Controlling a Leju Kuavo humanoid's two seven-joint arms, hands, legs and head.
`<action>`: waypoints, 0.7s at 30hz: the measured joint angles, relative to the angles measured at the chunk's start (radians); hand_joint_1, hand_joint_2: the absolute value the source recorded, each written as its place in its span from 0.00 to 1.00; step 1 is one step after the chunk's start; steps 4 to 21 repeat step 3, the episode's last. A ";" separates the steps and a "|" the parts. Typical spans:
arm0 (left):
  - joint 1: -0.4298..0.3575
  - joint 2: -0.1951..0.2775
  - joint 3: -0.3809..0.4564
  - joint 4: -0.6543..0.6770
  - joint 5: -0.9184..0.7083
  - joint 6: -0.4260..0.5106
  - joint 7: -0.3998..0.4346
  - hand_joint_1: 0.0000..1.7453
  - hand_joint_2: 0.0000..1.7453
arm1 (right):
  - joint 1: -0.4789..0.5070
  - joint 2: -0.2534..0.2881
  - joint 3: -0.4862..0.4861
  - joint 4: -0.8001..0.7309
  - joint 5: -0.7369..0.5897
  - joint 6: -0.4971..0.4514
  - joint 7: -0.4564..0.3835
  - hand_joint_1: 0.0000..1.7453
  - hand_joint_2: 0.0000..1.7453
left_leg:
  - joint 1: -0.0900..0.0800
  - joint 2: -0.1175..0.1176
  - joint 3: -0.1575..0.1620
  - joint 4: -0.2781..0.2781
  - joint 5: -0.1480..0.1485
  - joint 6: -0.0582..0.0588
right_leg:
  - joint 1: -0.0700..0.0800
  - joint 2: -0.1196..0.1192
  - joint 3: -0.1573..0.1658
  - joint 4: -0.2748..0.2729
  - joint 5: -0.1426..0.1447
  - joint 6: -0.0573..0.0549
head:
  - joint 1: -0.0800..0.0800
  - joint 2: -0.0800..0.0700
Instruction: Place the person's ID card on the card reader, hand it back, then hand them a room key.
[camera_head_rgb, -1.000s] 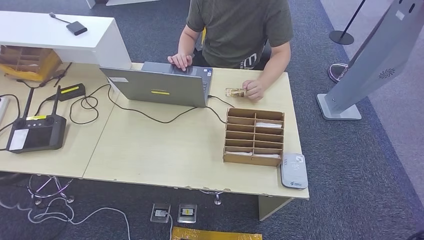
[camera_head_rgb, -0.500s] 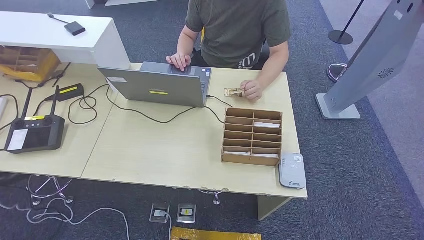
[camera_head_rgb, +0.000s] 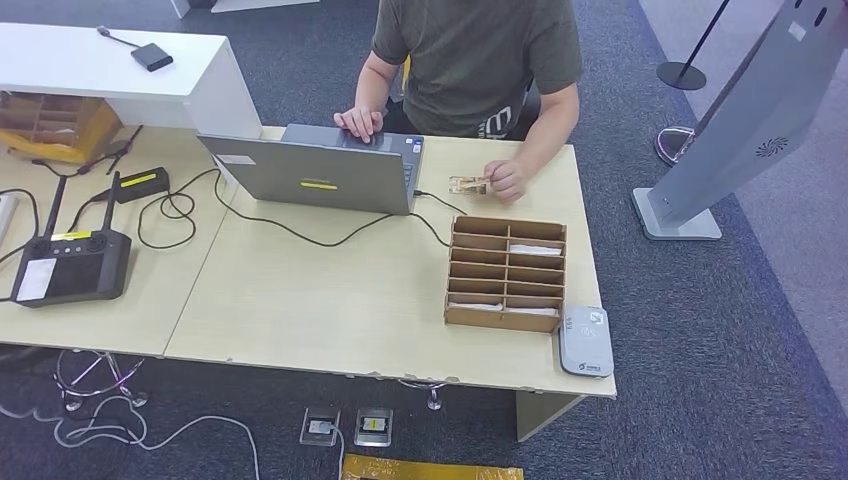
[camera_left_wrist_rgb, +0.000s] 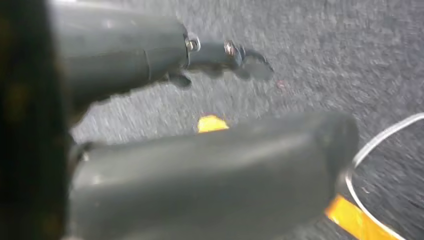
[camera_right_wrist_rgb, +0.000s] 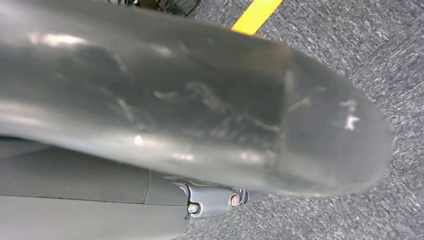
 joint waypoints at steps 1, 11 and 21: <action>0.000 0.002 0.000 0.000 -0.007 -0.003 0.018 0.00 0.00 | -0.001 0.001 0.000 0.004 0.000 -0.005 -0.002 0.00 0.00 | 0.000 0.000 0.000 0.000 0.000 0.000 | 0.000 0.000 0.000 0.000 0.000 0.000 | 0.000 0.000; 0.000 0.005 0.000 0.000 -0.016 -0.007 0.048 0.00 0.00 | -0.002 0.001 0.001 0.010 0.003 -0.017 0.005 0.00 0.00 | 0.000 0.000 0.000 0.000 0.000 0.000 | 0.000 0.000 0.000 0.000 0.000 0.000 | 0.000 0.000; 0.000 0.005 0.000 0.000 -0.016 -0.007 0.048 0.00 0.00 | -0.002 0.001 0.001 0.010 0.003 -0.017 0.005 0.00 0.00 | 0.000 0.000 0.000 0.000 0.000 0.000 | 0.000 0.000 0.000 0.000 0.000 0.000 | 0.000 0.000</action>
